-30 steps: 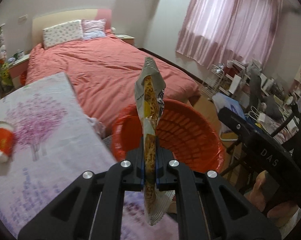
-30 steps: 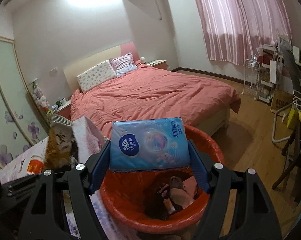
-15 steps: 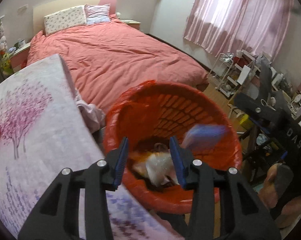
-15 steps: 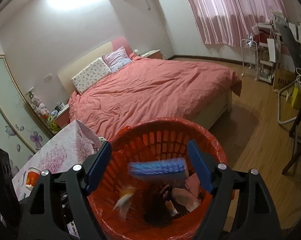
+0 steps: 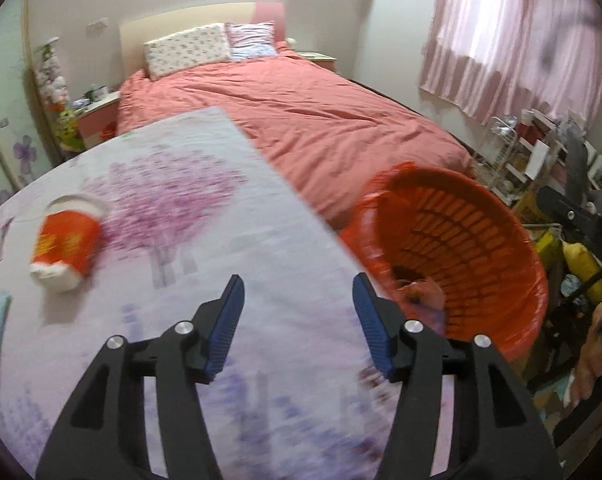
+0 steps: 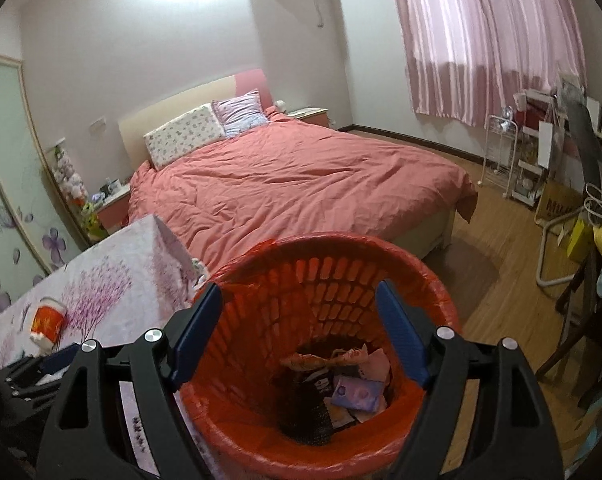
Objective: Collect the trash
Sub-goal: 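Move both open grippers back over the bed, then grasp the light blue tube with the left gripper while the right gripper grasps the red-and-white paper cup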
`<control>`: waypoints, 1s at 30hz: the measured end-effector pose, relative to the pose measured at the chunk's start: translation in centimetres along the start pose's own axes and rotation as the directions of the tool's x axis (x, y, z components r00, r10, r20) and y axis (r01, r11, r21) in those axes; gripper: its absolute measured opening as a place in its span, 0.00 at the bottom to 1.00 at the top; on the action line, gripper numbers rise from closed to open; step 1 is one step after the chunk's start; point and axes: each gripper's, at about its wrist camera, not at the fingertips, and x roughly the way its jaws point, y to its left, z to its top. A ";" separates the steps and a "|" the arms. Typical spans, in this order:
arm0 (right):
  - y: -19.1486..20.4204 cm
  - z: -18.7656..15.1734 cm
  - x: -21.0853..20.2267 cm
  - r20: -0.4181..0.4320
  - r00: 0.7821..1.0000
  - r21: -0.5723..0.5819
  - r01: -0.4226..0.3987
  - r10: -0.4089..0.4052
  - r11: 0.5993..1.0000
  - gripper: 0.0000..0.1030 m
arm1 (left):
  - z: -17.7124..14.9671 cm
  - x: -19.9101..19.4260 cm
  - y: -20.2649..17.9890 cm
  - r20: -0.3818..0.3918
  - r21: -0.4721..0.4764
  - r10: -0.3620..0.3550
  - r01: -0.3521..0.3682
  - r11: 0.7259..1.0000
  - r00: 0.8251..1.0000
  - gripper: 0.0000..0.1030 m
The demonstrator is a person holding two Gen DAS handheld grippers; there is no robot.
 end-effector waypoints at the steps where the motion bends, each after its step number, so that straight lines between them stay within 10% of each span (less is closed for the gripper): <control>1: 0.6 -0.2 -0.1 -0.003 1.000 -0.010 -0.005 0.005 1.000 0.76 | -0.2 -0.3 0.7 0.001 -0.006 0.012 -0.012 1.000 1.000 0.57; 8: 4.4 -1.7 -0.6 -0.041 0.998 -0.082 -0.057 0.054 0.995 0.76 | -3.0 -3.5 9.8 0.013 -0.082 0.176 -0.175 0.981 0.984 0.64; 17: 8.8 -3.8 -0.6 -0.111 0.988 -0.155 -0.125 0.108 0.980 0.76 | -7.0 -7.0 23.1 -0.056 -0.254 0.379 -0.381 0.889 0.924 0.65; 30: 12.7 -5.3 -0.9 -0.155 0.981 -0.216 -0.145 0.113 0.966 0.76 | -7.1 -4.9 27.6 -0.124 -0.312 0.349 -0.370 0.875 0.929 0.43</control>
